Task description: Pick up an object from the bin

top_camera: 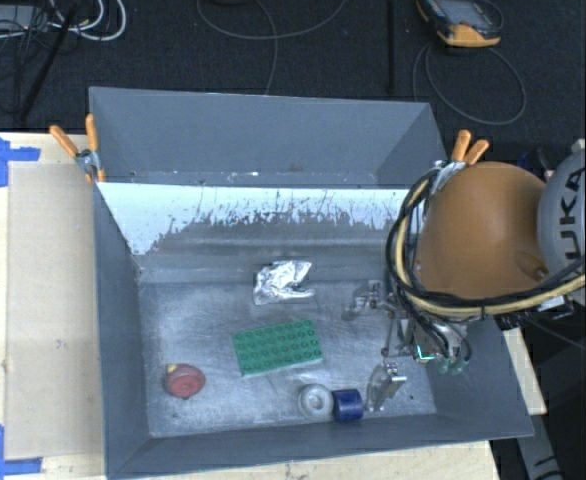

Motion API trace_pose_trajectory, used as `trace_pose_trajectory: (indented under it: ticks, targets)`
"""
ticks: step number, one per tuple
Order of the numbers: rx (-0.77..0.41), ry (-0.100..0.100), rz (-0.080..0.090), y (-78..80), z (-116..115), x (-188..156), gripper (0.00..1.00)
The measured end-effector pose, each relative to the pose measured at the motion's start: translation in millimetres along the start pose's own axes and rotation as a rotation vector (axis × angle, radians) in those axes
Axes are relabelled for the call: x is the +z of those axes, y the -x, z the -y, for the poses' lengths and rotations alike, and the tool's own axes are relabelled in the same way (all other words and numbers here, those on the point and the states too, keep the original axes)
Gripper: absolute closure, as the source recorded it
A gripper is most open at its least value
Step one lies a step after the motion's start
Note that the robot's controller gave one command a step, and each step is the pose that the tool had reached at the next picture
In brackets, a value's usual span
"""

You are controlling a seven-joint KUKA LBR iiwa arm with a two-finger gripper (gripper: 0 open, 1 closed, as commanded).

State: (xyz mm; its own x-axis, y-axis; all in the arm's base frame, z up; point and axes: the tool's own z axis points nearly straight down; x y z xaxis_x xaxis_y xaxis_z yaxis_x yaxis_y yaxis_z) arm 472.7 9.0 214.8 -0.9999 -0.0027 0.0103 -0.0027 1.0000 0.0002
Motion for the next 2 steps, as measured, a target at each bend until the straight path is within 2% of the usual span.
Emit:
trace_pose_trajectory:
  ticks: [1, 2]
  targets:
    - [-0.149, -0.001, 0.025, 26.2, 31.7, 141.4, 0.00]
    - [-0.149, -0.001, 0.026, 27.0, 31.4, 137.3, 1.00]
